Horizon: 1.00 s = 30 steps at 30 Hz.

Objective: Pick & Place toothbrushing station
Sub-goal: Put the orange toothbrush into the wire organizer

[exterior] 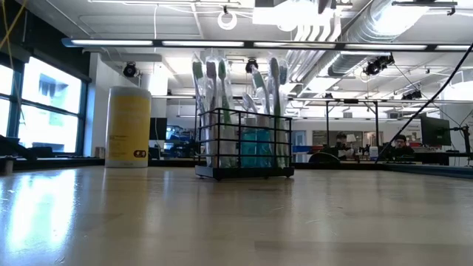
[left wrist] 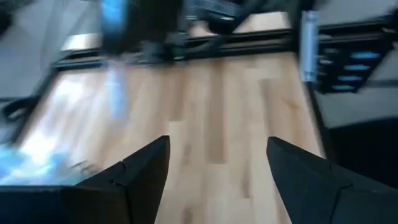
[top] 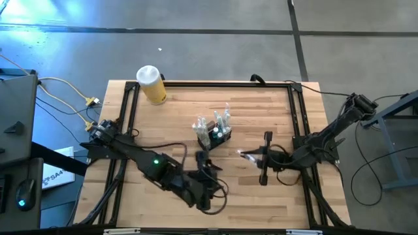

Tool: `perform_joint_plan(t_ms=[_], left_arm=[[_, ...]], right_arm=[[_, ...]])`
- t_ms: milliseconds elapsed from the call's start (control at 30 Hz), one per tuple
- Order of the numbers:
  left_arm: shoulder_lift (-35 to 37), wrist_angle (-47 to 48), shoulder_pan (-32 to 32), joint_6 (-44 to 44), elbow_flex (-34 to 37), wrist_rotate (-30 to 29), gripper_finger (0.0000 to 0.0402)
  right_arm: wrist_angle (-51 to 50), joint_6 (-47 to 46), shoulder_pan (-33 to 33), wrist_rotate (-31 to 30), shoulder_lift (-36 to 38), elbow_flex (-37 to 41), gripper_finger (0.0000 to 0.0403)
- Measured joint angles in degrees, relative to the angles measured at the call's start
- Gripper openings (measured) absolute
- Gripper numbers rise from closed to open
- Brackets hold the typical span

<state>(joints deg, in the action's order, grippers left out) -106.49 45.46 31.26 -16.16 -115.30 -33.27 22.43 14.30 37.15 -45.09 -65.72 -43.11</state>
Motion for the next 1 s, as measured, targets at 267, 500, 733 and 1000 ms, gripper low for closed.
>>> perform_joint_plan(t_ms=[267, 500, 733, 1000], left_arm=[[3.5, 15.9, 4.2, -4.7, -0.2, -12.4, 0.0262], [3.6, 20.3, 4.0, -7.0, 3.5, -15.6, 0.0262], [8.7, 22.0, 1.2, -4.8, 12.7, -14.6, 0.0262], [31.2, 6.6, 2.6, -1.9, 36.3, -9.8, 0.0262]], right_arm=[[-12.8, -9.6, -13.4, 19.4, 2.3, 0.0, 0.0017], [-15.8, -10.0, -21.3, 24.8, 1.1, 0.0, 0.0017], [-15.4, -10.0, -22.7, 27.3, 1.1, 0.0, 0.0017], [-12.1, -9.6, -19.2, 27.2, -0.1, 0.0, 0.0017]])
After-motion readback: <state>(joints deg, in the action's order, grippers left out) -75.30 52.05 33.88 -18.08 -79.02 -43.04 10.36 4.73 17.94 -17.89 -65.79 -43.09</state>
